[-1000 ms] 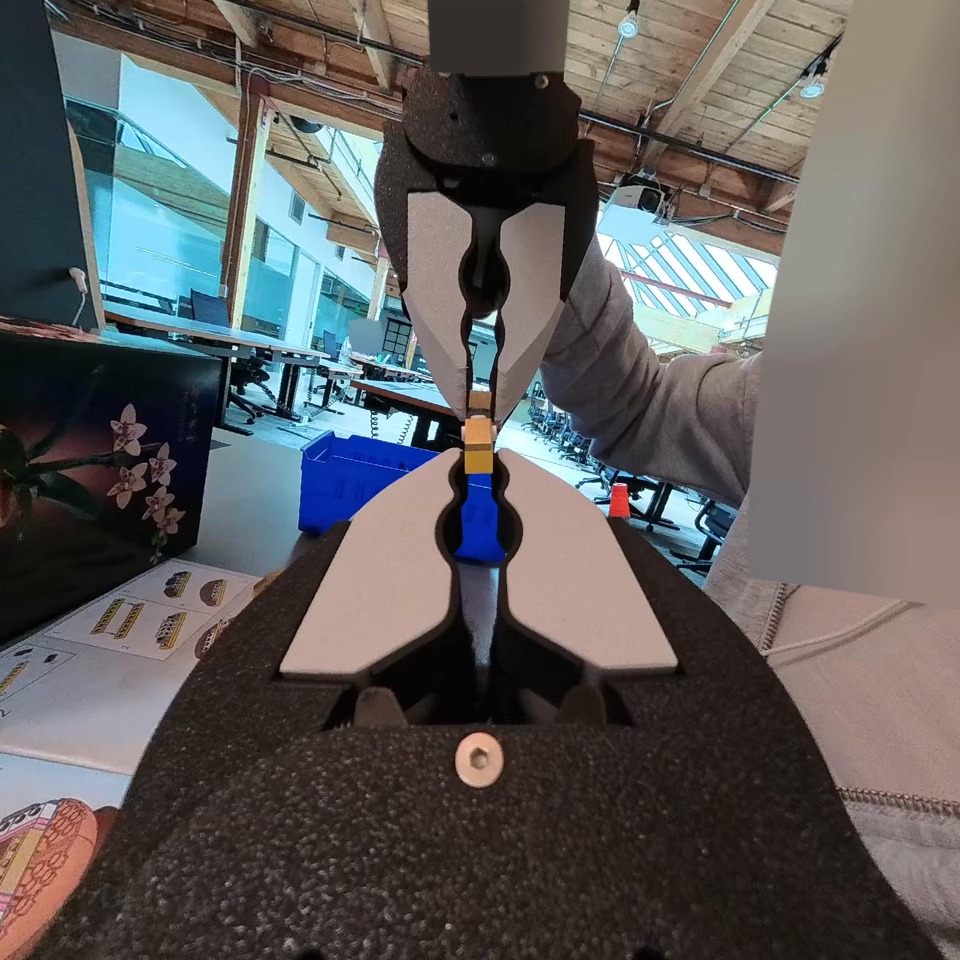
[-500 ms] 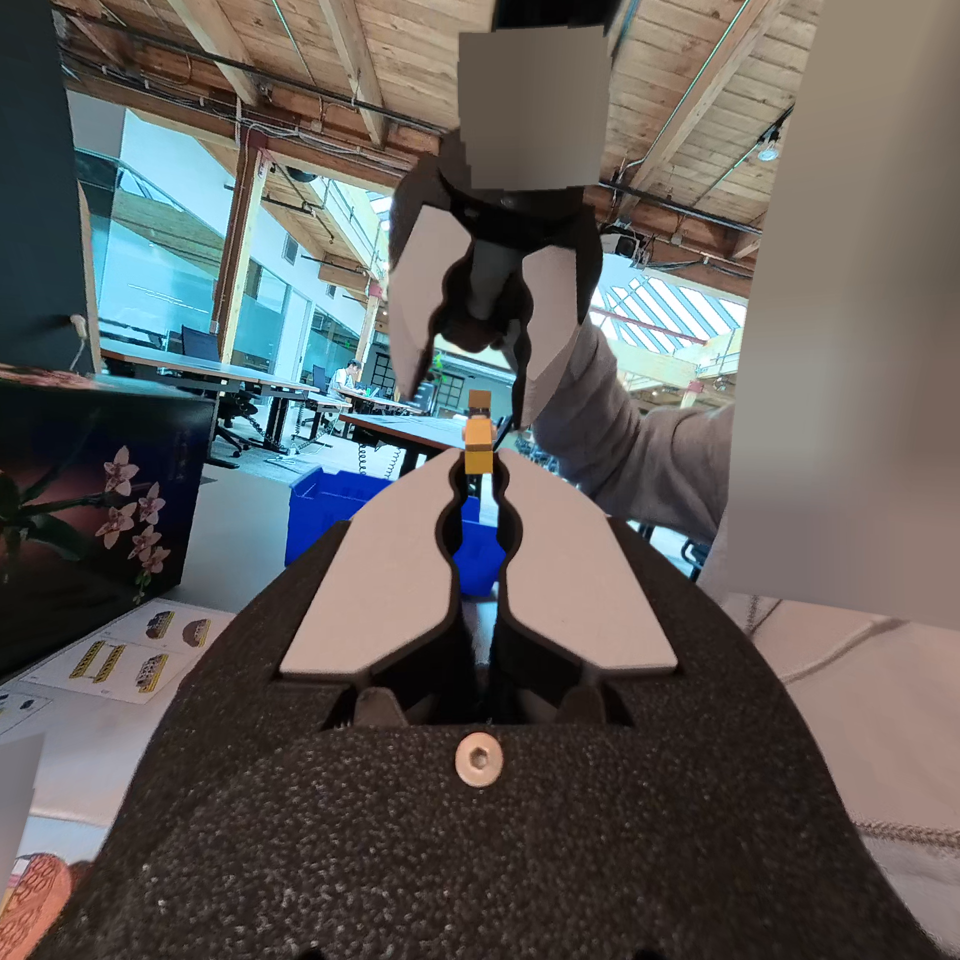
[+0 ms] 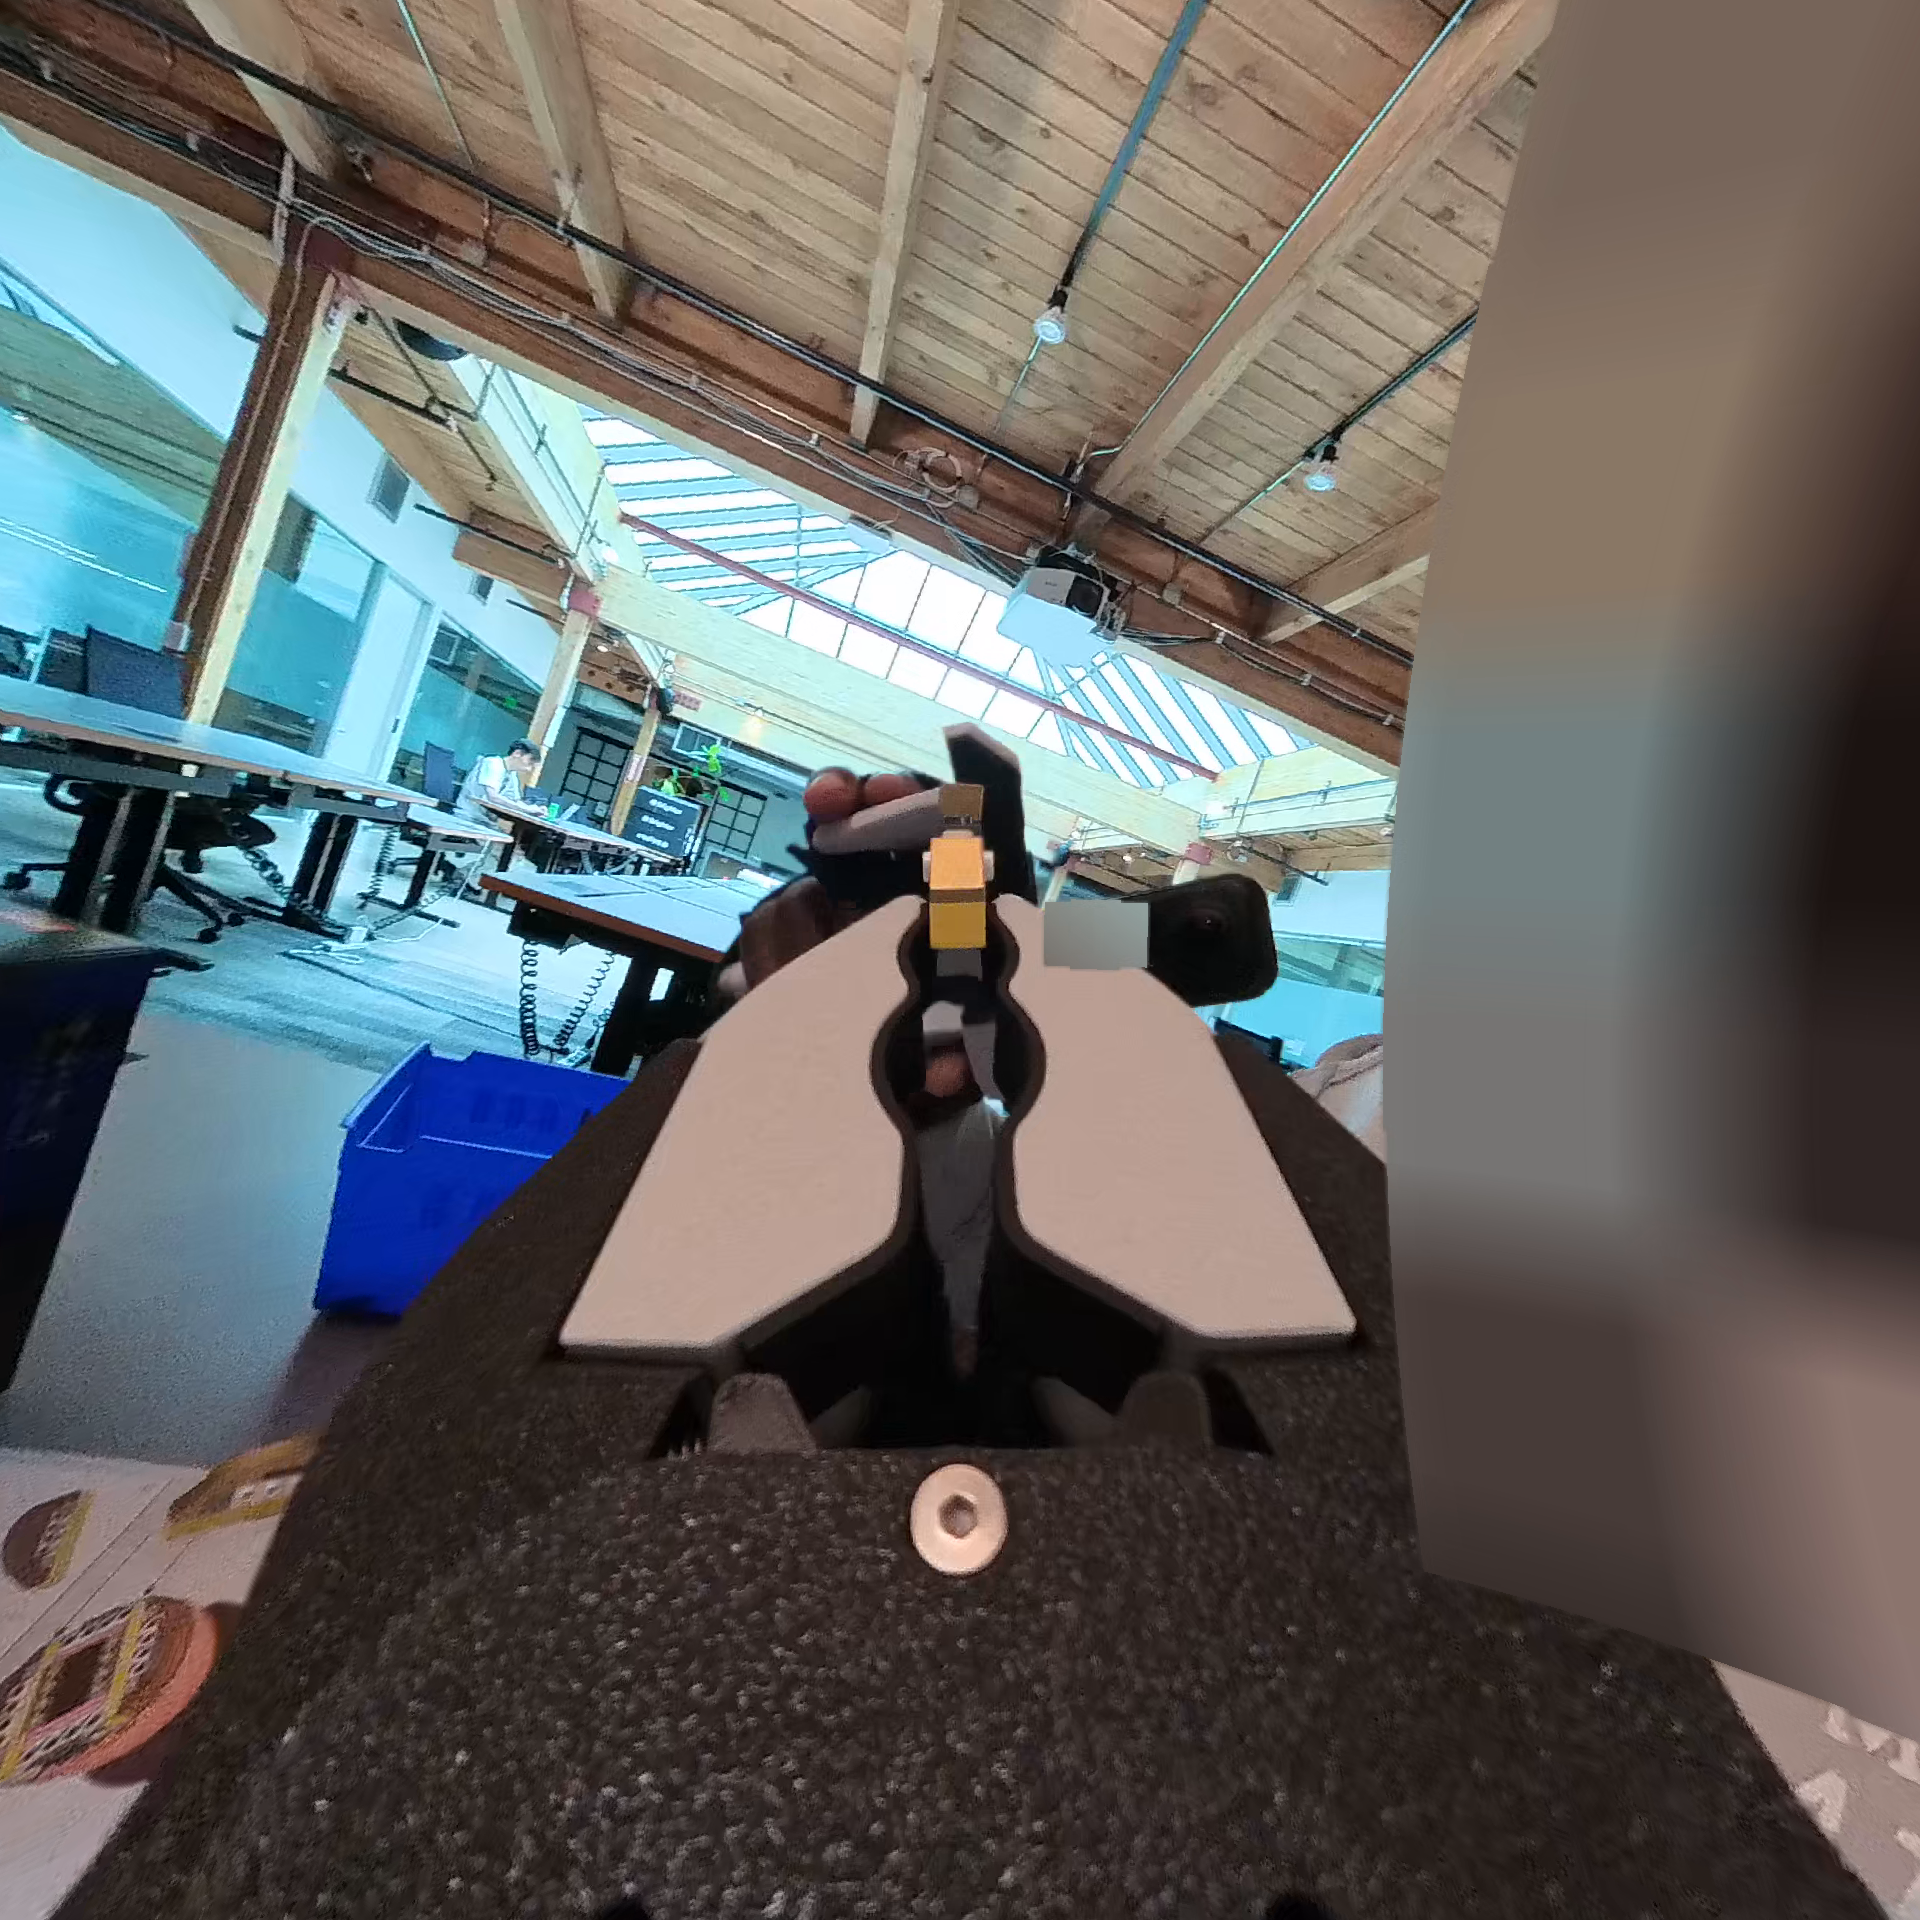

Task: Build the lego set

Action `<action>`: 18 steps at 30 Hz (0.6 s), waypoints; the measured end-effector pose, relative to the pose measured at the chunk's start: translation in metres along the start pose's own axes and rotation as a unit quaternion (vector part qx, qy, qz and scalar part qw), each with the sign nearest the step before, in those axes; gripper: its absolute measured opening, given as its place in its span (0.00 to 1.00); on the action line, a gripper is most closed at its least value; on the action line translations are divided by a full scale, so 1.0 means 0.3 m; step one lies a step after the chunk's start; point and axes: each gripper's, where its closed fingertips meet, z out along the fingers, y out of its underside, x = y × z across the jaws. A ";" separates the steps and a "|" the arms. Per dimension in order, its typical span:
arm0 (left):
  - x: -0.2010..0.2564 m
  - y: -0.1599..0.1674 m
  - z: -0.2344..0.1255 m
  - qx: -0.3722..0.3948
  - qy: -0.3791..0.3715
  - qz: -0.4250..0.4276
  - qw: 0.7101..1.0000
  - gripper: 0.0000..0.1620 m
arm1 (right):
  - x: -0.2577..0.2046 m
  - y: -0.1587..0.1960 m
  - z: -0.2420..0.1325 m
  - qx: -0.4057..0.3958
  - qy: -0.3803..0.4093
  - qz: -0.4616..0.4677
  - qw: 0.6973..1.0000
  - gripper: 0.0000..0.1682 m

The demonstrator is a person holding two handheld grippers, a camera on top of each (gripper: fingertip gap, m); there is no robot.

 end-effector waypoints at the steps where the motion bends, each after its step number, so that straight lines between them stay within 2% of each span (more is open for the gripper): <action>1: 0.004 0.001 0.008 0.001 0.003 -0.003 1.000 0.04 | 0.004 -0.005 0.002 0.001 -0.006 -0.016 1.000 0.30; 5: 0.011 0.009 0.029 0.002 0.014 -0.014 1.000 0.04 | -0.008 -0.005 0.008 0.003 -0.034 -0.049 0.998 0.26; 7: 0.010 0.014 0.036 0.000 0.017 -0.020 1.000 0.04 | -0.002 -0.003 0.004 0.006 -0.031 -0.052 0.998 0.17; 8: 0.011 0.016 0.039 -0.001 0.019 -0.021 1.000 0.04 | 0.002 -0.003 0.001 0.008 -0.029 -0.052 0.998 0.16; 18: -0.012 0.030 0.056 -0.006 -0.003 -0.051 0.999 0.04 | 0.000 0.020 -0.016 0.015 -0.051 0.007 0.999 0.15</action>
